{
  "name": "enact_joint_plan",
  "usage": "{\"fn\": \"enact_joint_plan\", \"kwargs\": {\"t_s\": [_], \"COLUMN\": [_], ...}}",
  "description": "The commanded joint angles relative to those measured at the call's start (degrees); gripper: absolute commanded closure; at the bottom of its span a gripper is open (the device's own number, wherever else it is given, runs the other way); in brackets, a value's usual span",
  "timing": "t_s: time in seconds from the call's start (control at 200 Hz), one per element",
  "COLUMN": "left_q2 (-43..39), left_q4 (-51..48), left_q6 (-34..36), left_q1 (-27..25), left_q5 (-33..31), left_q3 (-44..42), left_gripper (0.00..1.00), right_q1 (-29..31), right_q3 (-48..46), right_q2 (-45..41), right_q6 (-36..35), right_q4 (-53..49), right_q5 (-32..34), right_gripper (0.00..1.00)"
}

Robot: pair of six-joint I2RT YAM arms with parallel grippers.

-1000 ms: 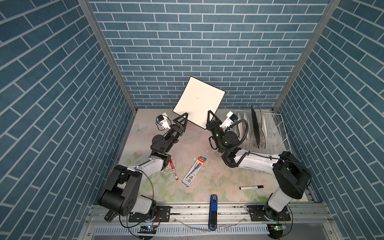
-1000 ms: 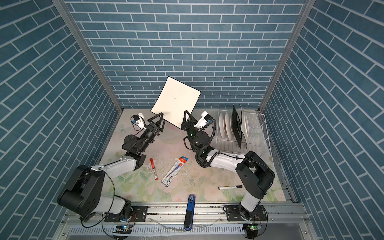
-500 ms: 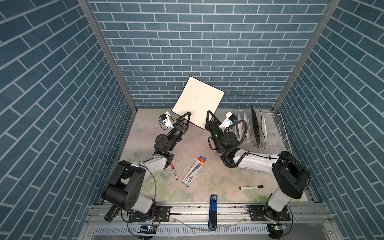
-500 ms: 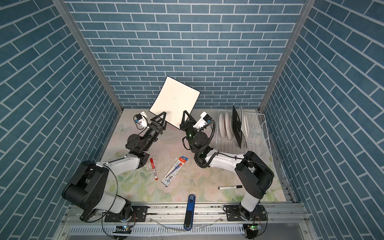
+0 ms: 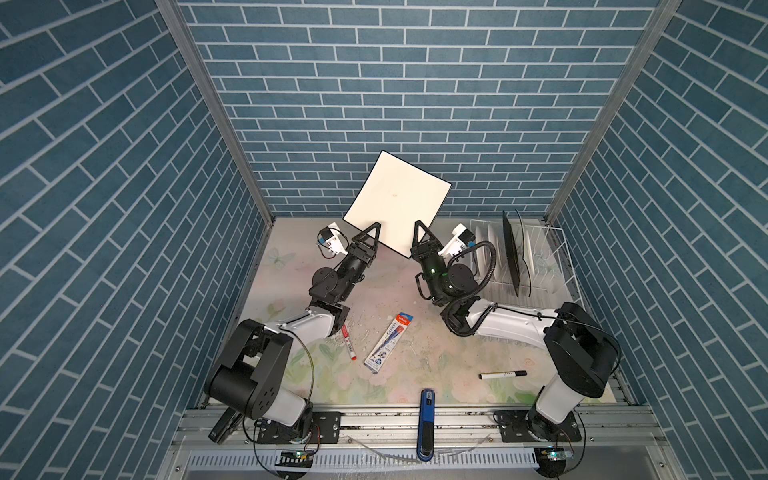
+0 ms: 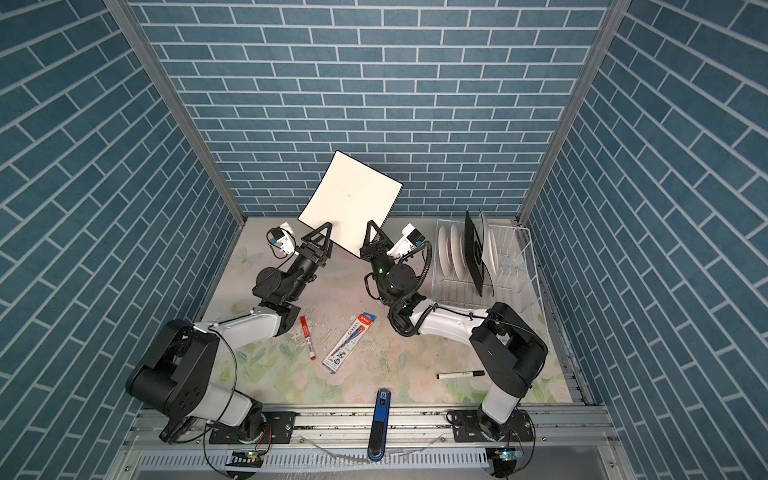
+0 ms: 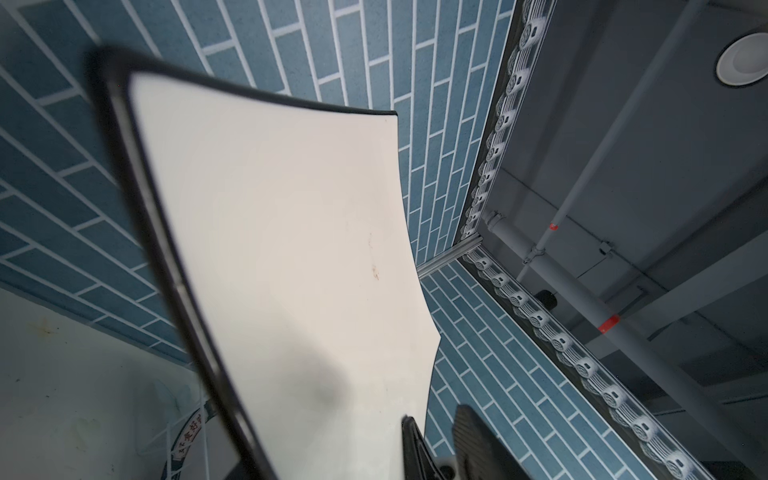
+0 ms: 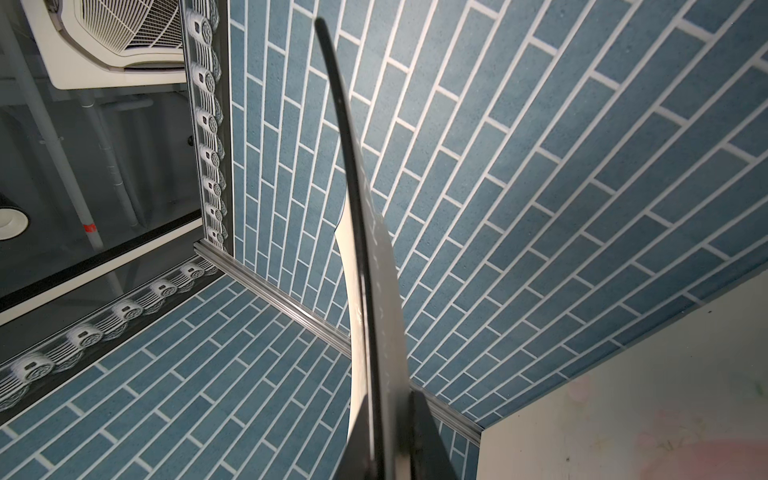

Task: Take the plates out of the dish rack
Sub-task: 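Close the left gripper on the plate's edge while the right gripper holds it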

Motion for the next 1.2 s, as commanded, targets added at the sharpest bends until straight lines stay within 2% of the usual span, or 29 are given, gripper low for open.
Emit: {"fn": "enact_joint_plan", "kwargs": {"t_s": [0.0,0.415,0.765,0.925,1.196], "left_q2": [1.4,1.8,1.6,1.5,1.1], "left_q4": [2.2,2.2,2.2,2.2,2.2], "left_q6": [-0.5,-0.5,-0.6,-0.7,-0.7], "left_q1": [-0.3,-0.5,-0.5,-0.5,-0.5], "left_q5": [-0.1,-0.3,0.3,0.1,-0.2], "left_q3": [1.7,3.2,4.7,4.7,4.3], "left_gripper": [0.30,0.30,0.41,0.54,0.86], "right_q1": [0.4,0.4,0.3,0.4,0.4], "right_q3": [6.4,7.2,6.7,6.8,6.0], "right_q2": [-2.6,-1.8,-1.2,-0.7,-0.9], "right_q6": [4.8,7.1,8.1,8.5,8.7], "right_q4": [12.1,12.0,12.1,12.1,12.1], "right_q5": [-0.4,-2.1,-2.1,-2.2,-2.3], "right_gripper": [1.00,1.00,1.00,1.00,1.00]}}
